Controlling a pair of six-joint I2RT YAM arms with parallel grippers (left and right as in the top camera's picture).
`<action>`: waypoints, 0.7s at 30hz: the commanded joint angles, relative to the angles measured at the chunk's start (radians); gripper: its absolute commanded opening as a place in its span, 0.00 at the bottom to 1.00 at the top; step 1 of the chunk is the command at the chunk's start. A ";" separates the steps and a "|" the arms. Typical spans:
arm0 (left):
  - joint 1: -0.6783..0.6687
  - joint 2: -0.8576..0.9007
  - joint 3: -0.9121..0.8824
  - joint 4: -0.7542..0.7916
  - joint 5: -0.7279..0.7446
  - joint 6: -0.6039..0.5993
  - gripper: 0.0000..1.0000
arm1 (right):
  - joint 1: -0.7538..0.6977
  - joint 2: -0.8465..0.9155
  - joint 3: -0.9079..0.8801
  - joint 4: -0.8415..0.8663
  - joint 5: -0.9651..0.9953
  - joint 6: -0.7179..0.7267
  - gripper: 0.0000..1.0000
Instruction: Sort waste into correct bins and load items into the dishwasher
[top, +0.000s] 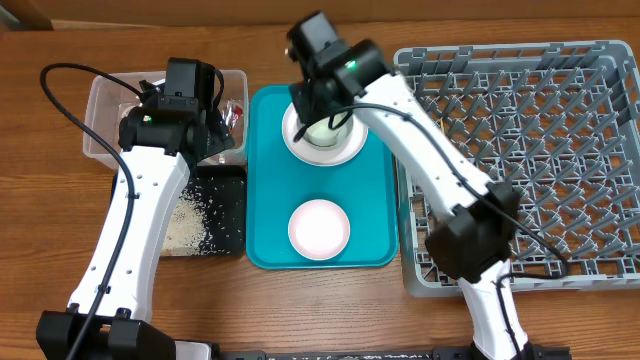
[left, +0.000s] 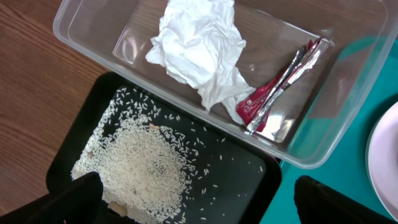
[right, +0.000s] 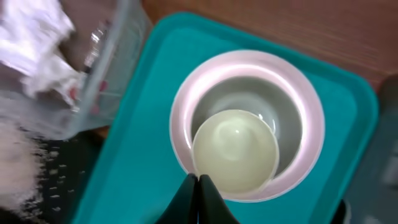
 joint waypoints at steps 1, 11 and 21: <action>-0.005 -0.005 0.012 0.001 -0.002 0.013 1.00 | -0.061 -0.136 0.083 -0.027 -0.117 -0.033 0.04; -0.005 -0.005 0.012 0.001 -0.002 0.013 1.00 | -0.145 -0.156 0.015 -0.152 -0.356 -0.185 0.31; -0.005 -0.004 0.012 0.001 -0.002 0.013 1.00 | -0.058 -0.156 -0.188 0.021 -0.205 -0.183 0.38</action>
